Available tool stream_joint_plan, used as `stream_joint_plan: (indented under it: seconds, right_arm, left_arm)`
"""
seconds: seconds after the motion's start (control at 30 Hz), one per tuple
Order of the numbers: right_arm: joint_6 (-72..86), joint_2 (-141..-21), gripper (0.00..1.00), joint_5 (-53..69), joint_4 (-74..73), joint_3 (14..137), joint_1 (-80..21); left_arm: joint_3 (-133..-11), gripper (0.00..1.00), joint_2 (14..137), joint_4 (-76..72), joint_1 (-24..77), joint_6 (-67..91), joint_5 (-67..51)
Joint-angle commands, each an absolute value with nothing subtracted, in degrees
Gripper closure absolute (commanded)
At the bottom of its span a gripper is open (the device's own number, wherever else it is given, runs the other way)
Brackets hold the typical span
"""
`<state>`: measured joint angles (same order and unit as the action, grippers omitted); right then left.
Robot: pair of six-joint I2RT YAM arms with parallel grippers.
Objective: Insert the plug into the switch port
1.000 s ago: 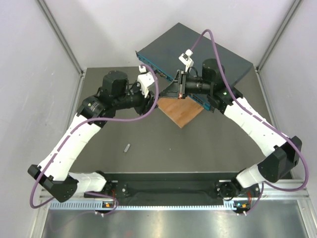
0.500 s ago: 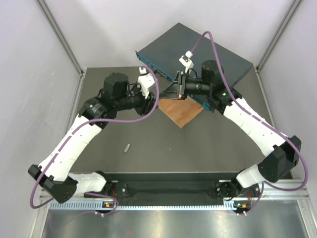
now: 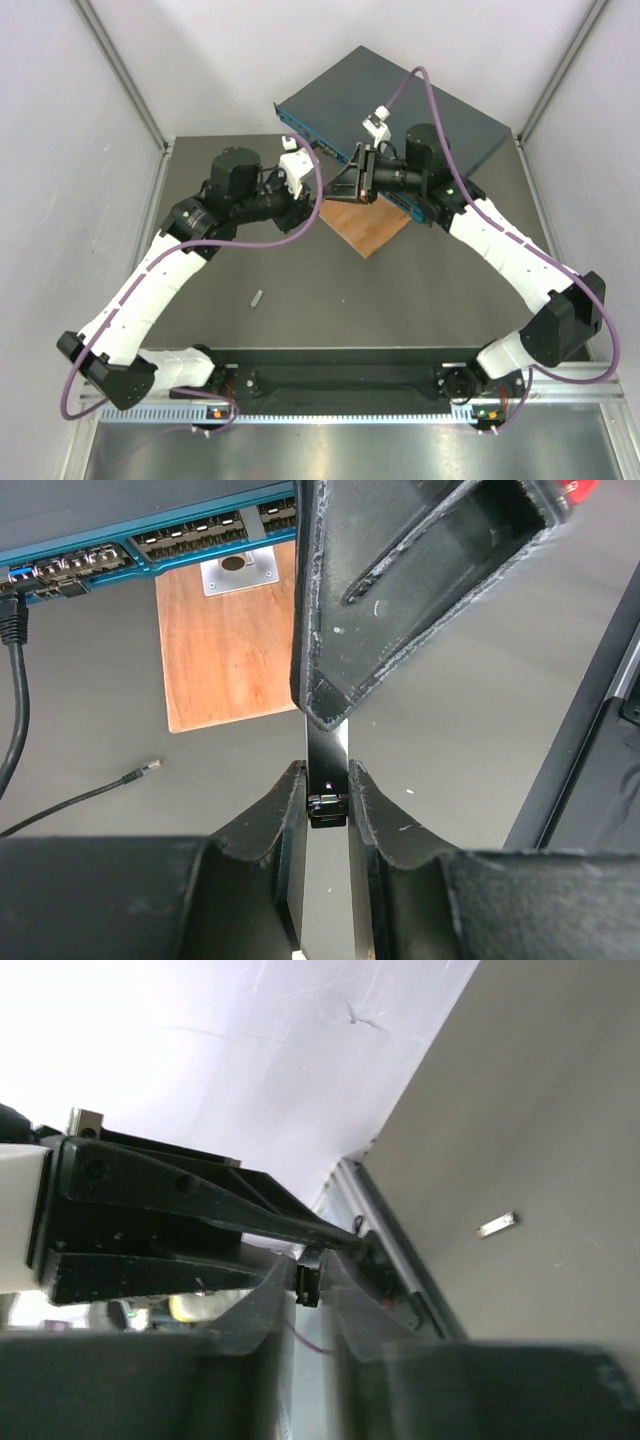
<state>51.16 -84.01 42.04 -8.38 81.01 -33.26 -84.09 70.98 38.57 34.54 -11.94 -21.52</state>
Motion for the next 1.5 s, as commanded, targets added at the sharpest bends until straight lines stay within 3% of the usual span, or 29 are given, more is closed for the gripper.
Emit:
stream_joint_plan:
  seconds: [0.0, 0.03, 0.07, 0.17, 0.47, 0.6, 0.73, 0.8, 1.17, 1.47]
  right_arm:
    - [52.4, -83.6, 0.62, 44.1, -4.0, 80.9, -33.1]
    - [51.3, -83.2, 0.52, 44.1, -4.7, 81.2, -33.0]
    - [50.5, -83.1, 0.36, 44.1, -5.4, 81.7, -32.1]
    - [46.3, -82.3, 0.19, 43.8, -8.5, 84.5, -29.4]
    - [35.1, -73.6, 0.05, 43.5, -15.5, 90.1, -14.4]
    - [31.6, -69.9, 0.09, 46.0, -18.7, 88.3, -7.7]
    - [33.3, -68.2, 0.3, 46.5, -18.2, 84.0, -9.2]
    - [33.4, -68.6, 0.34, 45.7, -18.4, 83.8, -11.8]
    - [32.5, -78.0, 0.39, 41.8, -18.5, 87.2, -29.5]
    - [32.6, -79.6, 0.46, 42.2, -17.6, 85.3, -33.0]
  left_arm:
    - [-83.7, 1.0, 69.9, 34.9, 34.6, -11.0, -20.9]
    - [-83.6, 1.0, 70.0, 35.1, 34.6, -10.6, -20.7]
    - [-83.6, 1.0, 69.8, 35.2, 34.7, -10.0, -20.2]
    - [-83.6, 1.0, 69.9, 36.0, 34.5, -8.3, -20.4]
    - [-90.5, 1.0, 76.4, 45.6, 31.6, -5.5, -23.0]
    - [-96.4, 1.0, 80.5, 50.3, 29.5, -7.4, -27.3]
    - [-94.3, 1.0, 77.8, 45.5, 29.7, -9.8, -32.9]
    - [-94.2, 0.99, 77.3, 44.9, 30.3, -10.9, -33.2]
    - [-94.0, 0.98, 75.1, 48.0, 40.6, -22.5, -17.8]
    - [-92.8, 0.98, 74.4, 47.0, 41.0, -23.6, -14.3]
